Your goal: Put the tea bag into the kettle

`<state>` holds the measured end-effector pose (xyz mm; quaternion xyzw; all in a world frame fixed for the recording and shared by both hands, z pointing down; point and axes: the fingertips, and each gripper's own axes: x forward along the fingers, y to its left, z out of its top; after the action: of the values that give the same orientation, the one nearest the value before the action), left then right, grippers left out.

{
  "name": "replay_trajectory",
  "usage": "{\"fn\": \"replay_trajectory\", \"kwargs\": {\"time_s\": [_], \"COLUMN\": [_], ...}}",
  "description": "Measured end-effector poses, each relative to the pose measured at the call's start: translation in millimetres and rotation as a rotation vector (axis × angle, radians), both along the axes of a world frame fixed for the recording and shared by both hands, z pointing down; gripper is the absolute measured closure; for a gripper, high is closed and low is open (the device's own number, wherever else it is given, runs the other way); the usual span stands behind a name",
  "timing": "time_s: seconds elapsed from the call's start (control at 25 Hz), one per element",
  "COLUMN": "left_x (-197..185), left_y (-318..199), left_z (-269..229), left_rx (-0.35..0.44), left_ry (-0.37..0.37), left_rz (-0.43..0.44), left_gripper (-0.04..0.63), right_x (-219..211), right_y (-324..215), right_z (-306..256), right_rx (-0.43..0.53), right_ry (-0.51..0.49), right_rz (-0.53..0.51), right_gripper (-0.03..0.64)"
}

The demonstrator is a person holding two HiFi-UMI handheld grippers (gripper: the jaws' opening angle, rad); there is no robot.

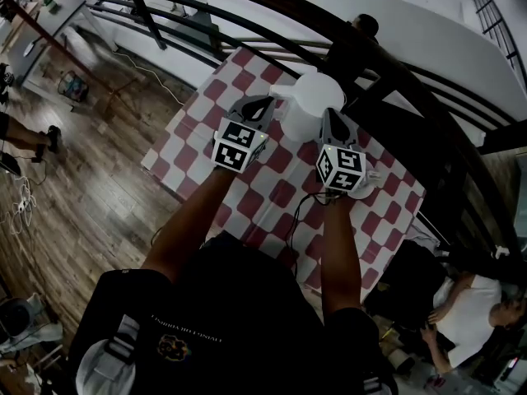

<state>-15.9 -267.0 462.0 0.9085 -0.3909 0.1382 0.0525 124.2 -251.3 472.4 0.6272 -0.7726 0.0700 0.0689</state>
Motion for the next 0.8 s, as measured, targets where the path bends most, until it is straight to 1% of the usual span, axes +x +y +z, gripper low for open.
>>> {"fn": "replay_trajectory", "kwargs": {"time_s": [0.8], "left_x": [0.5], "left_y": [2.3], "left_z": [4.1], "left_rx": [-0.015], "left_ry": [-0.006], "left_rz": [-0.001], "left_gripper": [0.597], "right_x": [0.3], "right_y": [0.5], "right_z": [1.1], "right_rx": [0.005], "right_ry": [-0.003], "right_rz": [-0.006], "right_gripper": [0.601]}}
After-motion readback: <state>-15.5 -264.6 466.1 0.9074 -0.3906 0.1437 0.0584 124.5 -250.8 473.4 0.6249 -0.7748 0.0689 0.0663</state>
